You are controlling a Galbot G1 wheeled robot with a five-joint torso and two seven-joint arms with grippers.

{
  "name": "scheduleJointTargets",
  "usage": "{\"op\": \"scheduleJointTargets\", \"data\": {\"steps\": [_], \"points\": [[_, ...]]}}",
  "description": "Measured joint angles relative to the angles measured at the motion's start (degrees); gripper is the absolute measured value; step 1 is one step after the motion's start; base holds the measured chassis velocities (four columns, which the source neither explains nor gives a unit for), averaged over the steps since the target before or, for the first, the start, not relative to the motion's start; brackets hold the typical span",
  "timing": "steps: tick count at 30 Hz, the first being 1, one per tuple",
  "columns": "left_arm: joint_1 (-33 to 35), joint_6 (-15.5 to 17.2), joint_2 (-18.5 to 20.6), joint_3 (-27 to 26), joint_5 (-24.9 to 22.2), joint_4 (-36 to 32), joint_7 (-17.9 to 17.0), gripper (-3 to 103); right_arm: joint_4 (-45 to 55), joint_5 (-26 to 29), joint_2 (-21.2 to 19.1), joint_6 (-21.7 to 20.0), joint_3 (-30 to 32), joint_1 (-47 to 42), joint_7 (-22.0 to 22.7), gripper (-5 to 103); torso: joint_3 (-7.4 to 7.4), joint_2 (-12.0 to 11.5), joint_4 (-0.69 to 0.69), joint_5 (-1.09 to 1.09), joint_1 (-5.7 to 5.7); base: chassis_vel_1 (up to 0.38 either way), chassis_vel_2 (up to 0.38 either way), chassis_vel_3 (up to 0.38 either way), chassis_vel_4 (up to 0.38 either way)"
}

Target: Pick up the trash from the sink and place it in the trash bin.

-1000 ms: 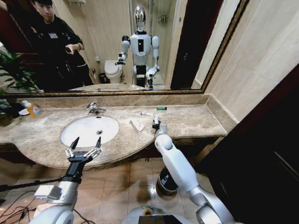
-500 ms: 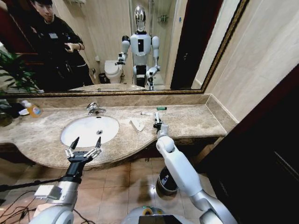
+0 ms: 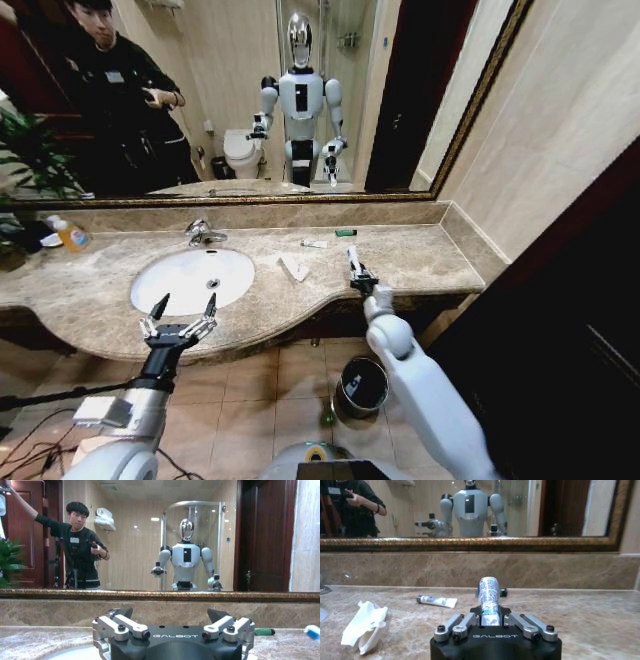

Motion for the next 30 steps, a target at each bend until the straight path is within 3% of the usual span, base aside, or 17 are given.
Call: {"op": "scheduleJointTargets", "data": {"steps": [7,19,30], "points": [[0.0,0.0,0.0,0.0,0.0,0.0,0.0,100,4.17,0.83,-2.49,2.98,3.48,-9.5,0.48,20,0.0,0.0,0.0,0.01,0.0,0.0,0.0,0.0,0.0],[0.0,0.0,0.0,0.0,0.0,0.0,0.0,100,5.55,-0.78,-1.73,11.46,5.88,-23.93,0.57,20,0.0,0.0,0.0,-0.01,0.0,0.0,0.0,0.0,0.0],[0.0,0.0,0.0,0.0,0.0,0.0,0.0,100,-14.88,-4.08,2.96,19.0,5.02,-20.84,-1.35,20,0.01,-0.01,0.0,0.0,0.0,0.0,0.0,0.0,0.0]]}}
